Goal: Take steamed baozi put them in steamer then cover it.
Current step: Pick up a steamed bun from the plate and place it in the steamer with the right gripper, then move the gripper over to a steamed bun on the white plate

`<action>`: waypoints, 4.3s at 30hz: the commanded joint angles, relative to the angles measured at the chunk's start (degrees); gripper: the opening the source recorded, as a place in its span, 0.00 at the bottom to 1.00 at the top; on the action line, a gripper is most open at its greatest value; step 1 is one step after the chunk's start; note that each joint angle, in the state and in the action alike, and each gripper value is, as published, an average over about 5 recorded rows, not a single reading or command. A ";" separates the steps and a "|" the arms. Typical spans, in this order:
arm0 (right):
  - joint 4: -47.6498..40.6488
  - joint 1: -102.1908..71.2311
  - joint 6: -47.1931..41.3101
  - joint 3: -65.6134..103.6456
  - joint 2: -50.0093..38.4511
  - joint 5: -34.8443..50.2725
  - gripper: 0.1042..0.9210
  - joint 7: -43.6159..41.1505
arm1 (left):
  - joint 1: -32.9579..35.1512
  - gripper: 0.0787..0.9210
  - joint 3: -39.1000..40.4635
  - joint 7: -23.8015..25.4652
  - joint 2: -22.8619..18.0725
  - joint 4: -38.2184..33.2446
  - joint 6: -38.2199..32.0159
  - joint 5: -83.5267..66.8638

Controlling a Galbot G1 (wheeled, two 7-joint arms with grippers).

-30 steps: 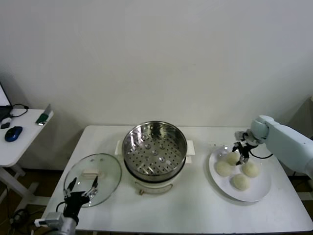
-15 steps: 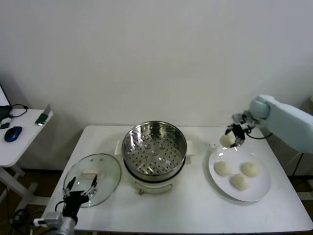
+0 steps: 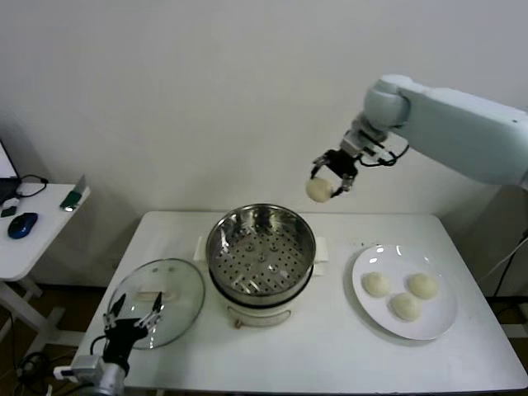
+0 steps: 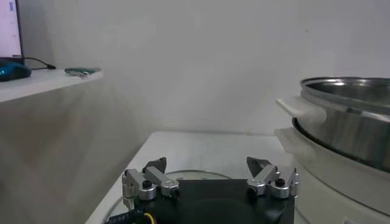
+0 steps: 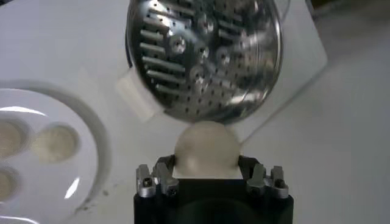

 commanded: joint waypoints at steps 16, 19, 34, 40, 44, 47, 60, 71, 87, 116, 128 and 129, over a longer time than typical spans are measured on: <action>-10.68 -14.93 13.56 3.81 16.97 -24.06 0.72 3.25 | 0.77 0.88 -0.23 -0.07 -0.05 -0.66 -0.54 0.43; -13.08 -16.66 14.14 5.07 17.61 -26.48 0.72 4.05 | 0.84 0.88 -0.18 -0.07 -0.09 -0.66 -0.68 0.58; -18.62 -21.14 15.70 8.60 19.22 -31.97 0.71 6.24 | 0.29 0.88 0.03 -0.08 0.15 0.26 -0.91 1.22; -20.08 -21.62 16.15 9.40 20.35 -33.54 0.72 6.76 | 0.02 0.88 0.08 -0.08 0.26 0.50 -0.90 1.24; -20.60 -21.54 16.94 9.33 20.77 -33.45 0.76 6.50 | -0.16 0.88 0.13 -0.09 0.24 0.59 -0.88 1.21; -20.66 -21.37 17.39 8.86 20.79 -32.10 0.84 6.41 | -0.30 0.88 0.26 -0.09 0.18 0.62 -0.83 1.19; -14.51 -4.80 8.83 -3.65 12.87 4.74 0.88 1.23 | -0.91 0.88 0.55 -0.06 -0.13 0.46 -0.26 1.46; 0.33 9.18 -22.74 -30.39 -8.76 28.72 0.88 4.11 | -1.50 0.88 0.17 0.00 0.30 0.42 0.05 1.14; 11.48 -4.48 -43.47 -29.24 -24.06 21.94 0.88 17.80 | -1.82 0.88 -0.28 -0.06 0.29 0.66 -0.30 1.11; 1.86 -25.82 -46.39 -9.76 -21.32 15.11 0.86 23.22 | -1.22 0.88 -0.17 -0.17 0.42 1.14 -0.72 2.03; 2.66 -22.91 -45.44 -10.12 -21.36 16.13 0.71 21.06 | -1.65 0.88 -0.12 -0.26 0.35 1.16 -0.61 2.04; 3.19 -21.38 -45.26 -10.90 -21.51 16.86 0.71 20.62 | -1.67 0.88 -0.13 -0.26 0.34 1.14 -0.61 2.05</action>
